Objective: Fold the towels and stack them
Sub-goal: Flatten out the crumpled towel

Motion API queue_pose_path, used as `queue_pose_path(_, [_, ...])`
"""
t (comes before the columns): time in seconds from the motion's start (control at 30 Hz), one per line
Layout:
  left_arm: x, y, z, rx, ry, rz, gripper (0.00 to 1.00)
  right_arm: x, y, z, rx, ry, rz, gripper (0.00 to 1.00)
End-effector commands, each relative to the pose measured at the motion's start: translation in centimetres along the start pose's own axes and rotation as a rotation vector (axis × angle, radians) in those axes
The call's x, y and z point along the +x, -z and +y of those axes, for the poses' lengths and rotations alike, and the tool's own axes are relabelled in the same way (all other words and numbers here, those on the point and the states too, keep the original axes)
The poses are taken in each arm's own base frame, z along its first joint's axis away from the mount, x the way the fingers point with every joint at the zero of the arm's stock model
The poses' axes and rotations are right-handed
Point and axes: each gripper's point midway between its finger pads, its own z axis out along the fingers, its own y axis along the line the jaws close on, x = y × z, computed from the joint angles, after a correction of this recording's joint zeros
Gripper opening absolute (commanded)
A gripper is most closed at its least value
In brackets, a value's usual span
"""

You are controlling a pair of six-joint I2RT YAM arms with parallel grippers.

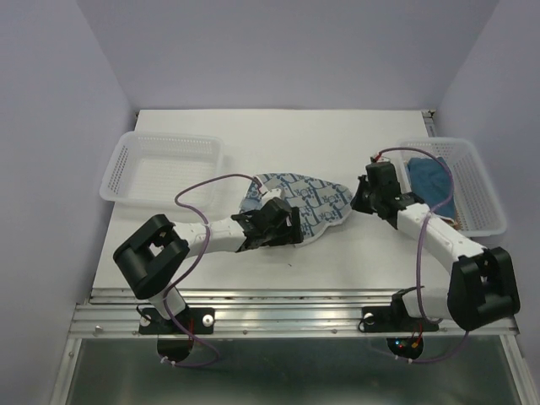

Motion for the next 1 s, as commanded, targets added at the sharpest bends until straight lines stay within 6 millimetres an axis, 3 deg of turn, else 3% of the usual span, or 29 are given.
queue_pose_path(0.0, [-1.0, 1.0, -0.9, 0.030, 0.000, -0.047, 0.99, 1.6, 2.5, -1.5, 0.026, -0.036, 0.004, 0.01])
queue_pose_path(0.13, [0.2, 1.6, -1.8, 0.095, -0.007, 0.009, 0.95, 4.4, 2.5, -2.9, 0.051, -0.053, 0.045, 0.01])
queue_pose_path(0.3, [2.6, 1.6, -2.1, 0.113, -0.015, 0.057, 0.91, 6.1, 1.7, -2.3, -0.010, -0.069, 0.075, 0.01])
queue_pose_path(0.6, [5.0, 0.7, -0.8, 0.059, 0.029, 0.117, 0.74, 6.5, 1.4, -2.1, -0.025, -0.056, 0.081, 0.02])
queue_pose_path(0.83, [4.4, 0.6, -0.2, 0.015, 0.028, 0.086, 0.64, 6.6, 1.5, -2.1, -0.030, -0.060, 0.077, 0.02])
queue_pose_path(0.9, [4.1, 0.2, -0.1, -0.004, 0.031, 0.075, 0.54, 6.6, 1.5, -2.1, -0.030, -0.058, 0.077, 0.02])
queue_pose_path(0.97, [4.3, -0.1, 0.6, -0.044, 0.034, 0.080, 0.37, 6.7, 1.5, -2.1, -0.030, -0.058, 0.080, 0.02])
